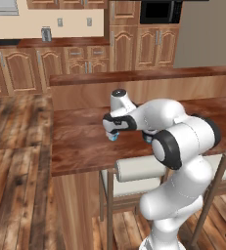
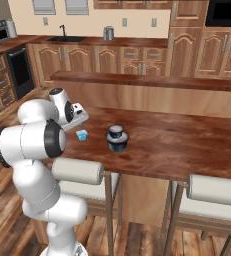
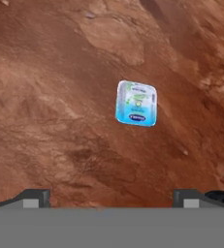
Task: Stack the yogurt containers by placing the smaller containers on top of the larger containers.
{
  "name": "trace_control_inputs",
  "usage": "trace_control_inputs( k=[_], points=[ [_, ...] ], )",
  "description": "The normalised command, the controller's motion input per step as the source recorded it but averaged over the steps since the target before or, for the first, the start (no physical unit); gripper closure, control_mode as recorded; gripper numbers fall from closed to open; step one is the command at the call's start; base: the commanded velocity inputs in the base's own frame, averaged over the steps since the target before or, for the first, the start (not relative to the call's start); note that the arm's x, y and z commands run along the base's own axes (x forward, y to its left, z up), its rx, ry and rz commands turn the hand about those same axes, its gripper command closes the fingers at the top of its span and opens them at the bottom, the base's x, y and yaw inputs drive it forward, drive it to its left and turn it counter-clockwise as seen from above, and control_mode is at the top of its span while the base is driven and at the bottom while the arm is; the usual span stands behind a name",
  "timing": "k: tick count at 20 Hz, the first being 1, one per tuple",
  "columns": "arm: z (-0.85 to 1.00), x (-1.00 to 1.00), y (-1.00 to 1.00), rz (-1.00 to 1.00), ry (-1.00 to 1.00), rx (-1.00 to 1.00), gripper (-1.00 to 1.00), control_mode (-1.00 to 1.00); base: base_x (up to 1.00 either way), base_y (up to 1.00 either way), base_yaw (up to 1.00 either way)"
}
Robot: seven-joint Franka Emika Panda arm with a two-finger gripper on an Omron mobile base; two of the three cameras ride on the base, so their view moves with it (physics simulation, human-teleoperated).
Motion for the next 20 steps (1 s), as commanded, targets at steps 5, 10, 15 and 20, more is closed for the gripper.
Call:
trace_control_inputs(
  k=[5, 10, 15, 20],
  points=[
    [-0.10, 0.08, 0.00, -0.03, 0.00, 0.04, -1.00, -1.00, 0.00, 0.00, 0.00],
    [-0.03, 0.06, 0.00, -0.03, 0.00, 0.05, -1.00, -1.00, 0.00, 0.00, 0.00],
    [-0.02, 0.12, 0.00, -0.03, 0.00, 0.02, -1.00, -1.00, 0.00, 0.00, 0.00],
    [-0.01, 0.12, 0.00, -0.03, 0.00, 0.00, -1.00, -1.00, 0.00, 0.00, 0.00]
  ],
)
